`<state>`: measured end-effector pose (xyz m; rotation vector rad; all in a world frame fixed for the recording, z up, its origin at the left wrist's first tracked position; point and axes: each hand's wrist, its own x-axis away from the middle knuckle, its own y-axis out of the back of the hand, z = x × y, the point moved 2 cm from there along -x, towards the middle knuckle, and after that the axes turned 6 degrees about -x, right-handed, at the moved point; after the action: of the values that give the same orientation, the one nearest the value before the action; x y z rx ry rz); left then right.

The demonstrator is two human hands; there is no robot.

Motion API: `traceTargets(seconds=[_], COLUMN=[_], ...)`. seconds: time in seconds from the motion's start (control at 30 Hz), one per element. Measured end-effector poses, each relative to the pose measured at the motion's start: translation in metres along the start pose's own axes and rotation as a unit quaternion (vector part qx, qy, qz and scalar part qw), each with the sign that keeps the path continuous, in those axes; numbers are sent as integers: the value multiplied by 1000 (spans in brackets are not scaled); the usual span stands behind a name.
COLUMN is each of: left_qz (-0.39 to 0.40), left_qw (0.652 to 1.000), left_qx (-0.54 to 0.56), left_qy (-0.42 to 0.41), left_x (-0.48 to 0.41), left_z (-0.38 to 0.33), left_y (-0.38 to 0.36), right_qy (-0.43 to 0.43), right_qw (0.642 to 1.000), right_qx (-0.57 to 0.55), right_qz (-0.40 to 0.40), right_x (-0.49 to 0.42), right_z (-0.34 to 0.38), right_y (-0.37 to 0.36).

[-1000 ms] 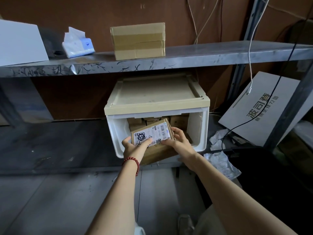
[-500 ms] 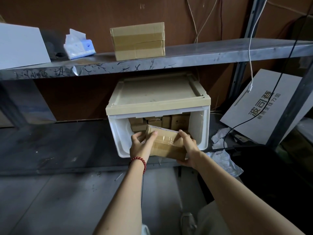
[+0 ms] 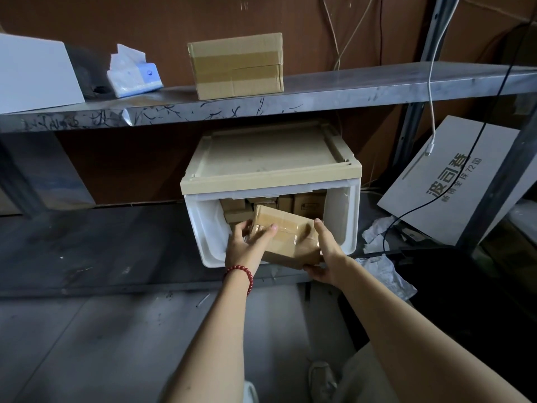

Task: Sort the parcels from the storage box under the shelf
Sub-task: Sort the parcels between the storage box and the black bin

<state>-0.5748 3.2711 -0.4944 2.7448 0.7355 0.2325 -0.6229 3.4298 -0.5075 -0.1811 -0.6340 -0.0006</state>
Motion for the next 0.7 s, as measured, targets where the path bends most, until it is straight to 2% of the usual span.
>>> traceTargets(seconds=[0.13,0.23,0.37,0.7], left_qz=[9,8,0,-8], left_qw=[999,999,996,996], left_qx=[-27,-35,-65,-57], left_qy=[21,36,59,61], left_x=[-3,-5,-6,-4], left_z=[5,9,14,11], left_y=[2,4,5,3], right_qy=[30,77,91,149], right_qw=[999,993,987,984], right_qx=[26,94,131,98], right_qz=[4,-5,10,-5], right_x=[-4,-5,-5,-13], right_z=[2,5,6,13], right_y=[2,3,5,16])
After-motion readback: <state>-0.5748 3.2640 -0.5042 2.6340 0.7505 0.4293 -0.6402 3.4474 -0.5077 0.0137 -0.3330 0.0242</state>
